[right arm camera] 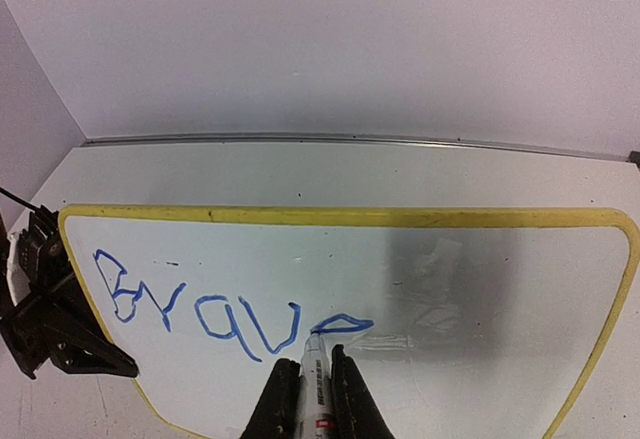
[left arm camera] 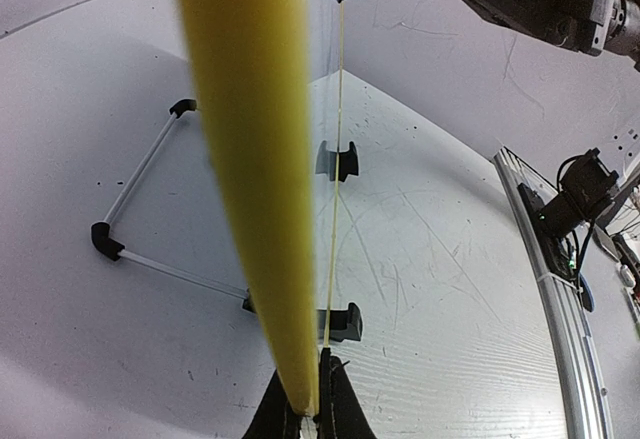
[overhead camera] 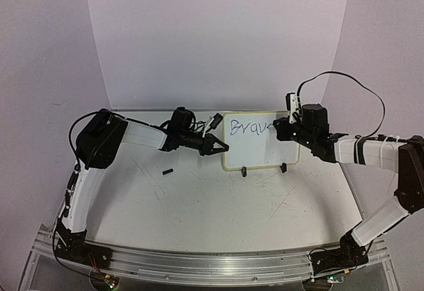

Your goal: Write a sentence on the whiteboard

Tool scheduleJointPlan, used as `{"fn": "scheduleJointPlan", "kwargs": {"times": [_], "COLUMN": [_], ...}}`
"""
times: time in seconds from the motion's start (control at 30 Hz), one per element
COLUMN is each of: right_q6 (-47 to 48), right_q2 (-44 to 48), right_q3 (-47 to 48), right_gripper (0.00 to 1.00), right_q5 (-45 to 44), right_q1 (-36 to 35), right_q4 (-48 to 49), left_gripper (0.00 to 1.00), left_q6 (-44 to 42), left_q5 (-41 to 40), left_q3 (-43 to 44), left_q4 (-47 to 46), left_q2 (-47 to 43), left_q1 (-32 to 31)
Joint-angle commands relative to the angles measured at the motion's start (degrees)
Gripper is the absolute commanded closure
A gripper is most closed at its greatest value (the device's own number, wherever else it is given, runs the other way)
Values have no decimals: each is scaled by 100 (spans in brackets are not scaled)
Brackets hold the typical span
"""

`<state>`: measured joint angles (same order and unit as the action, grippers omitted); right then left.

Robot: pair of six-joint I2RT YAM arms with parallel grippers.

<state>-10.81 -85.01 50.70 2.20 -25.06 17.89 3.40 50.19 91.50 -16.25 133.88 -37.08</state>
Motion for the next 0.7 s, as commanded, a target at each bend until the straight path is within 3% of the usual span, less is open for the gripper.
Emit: {"fn": "scheduleJointPlan", "kwargs": {"times": [0.0,0.47,0.67], "right_q6": [-36,119,129], "right_q2": [146,374,926], "right_q3": [-140,-126,-244], "right_gripper": [100,100,100], "right_q5": [-220,-768,-295], "right_q1": [24,47,45], "right_q4": [-101,-96,5], "left_gripper": [100,100,100], "left_q6": [-586,-595,-593], "left_q5": [-625,-625,-633], "left_q3": [-12,-23,-35], "left_q4": [754,763,764], "left_q2": [137,133,127], "left_q1": [-10,-10,-5]}}
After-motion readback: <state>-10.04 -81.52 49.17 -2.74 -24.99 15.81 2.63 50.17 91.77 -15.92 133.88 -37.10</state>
